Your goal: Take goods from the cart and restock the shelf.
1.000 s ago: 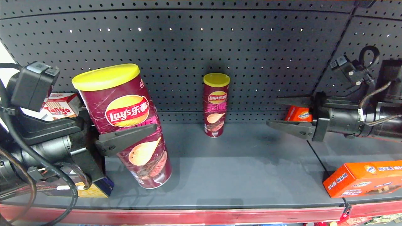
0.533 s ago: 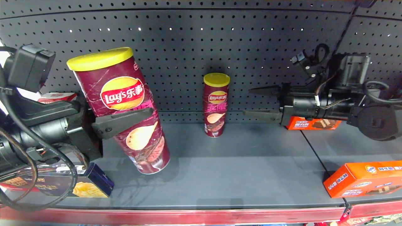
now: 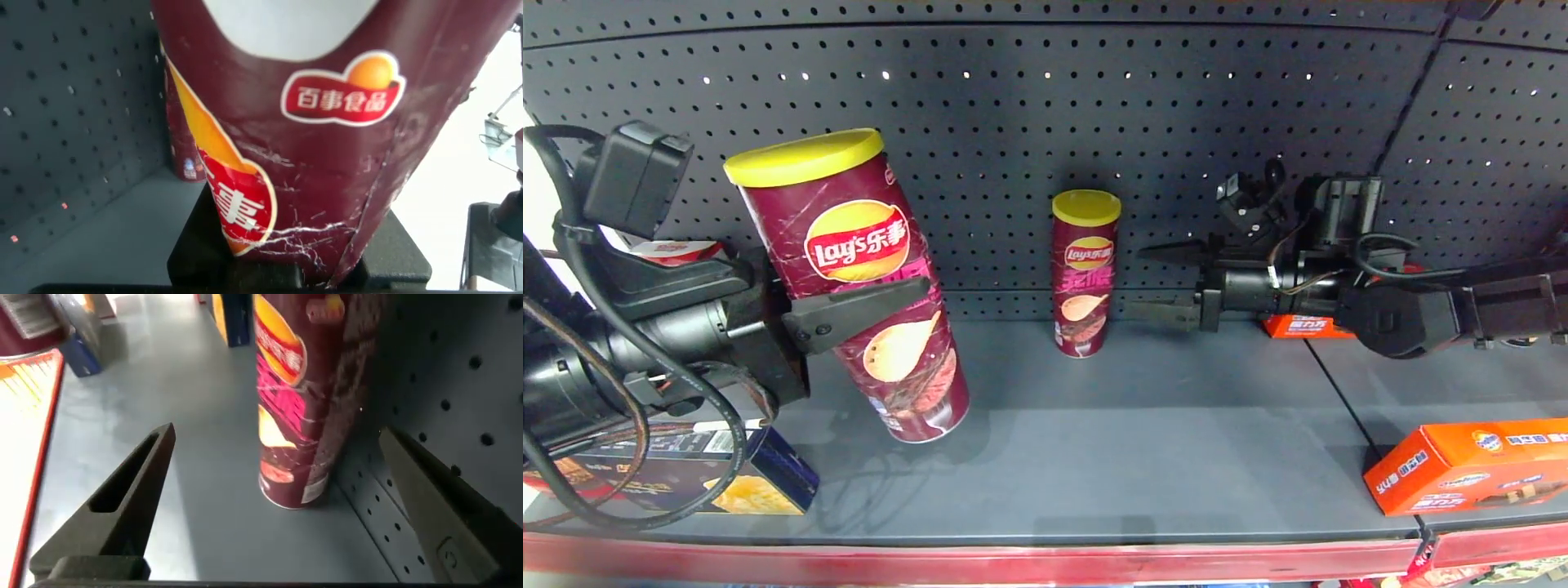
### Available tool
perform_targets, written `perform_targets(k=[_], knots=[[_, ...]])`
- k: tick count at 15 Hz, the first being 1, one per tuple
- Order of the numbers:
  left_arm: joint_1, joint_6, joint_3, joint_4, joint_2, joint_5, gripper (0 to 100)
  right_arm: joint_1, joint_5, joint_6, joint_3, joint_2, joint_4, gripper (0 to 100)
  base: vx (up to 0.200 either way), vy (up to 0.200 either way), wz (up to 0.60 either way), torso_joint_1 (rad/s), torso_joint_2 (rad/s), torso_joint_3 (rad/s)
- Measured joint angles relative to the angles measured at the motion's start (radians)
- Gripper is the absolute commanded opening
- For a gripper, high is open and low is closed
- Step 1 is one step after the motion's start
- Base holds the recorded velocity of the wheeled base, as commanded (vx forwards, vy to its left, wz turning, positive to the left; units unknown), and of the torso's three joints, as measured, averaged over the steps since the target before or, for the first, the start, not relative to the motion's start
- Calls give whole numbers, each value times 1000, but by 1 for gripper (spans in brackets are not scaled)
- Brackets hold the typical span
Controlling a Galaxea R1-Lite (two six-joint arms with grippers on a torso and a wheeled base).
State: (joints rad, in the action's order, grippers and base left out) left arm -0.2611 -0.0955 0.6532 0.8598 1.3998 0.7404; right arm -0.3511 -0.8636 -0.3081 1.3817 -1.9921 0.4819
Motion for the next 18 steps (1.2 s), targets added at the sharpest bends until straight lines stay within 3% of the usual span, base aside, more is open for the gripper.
perform_targets(k=[11,18], knots=[[16,0,-7,5,22,-3,0,-38,0,4,115,-163,37,100,0,0,0,0,0,0],[28,0,-9,26,33,-1,0,-59,1,3,105,-180,38,100,0,0,0,0,0,0]])
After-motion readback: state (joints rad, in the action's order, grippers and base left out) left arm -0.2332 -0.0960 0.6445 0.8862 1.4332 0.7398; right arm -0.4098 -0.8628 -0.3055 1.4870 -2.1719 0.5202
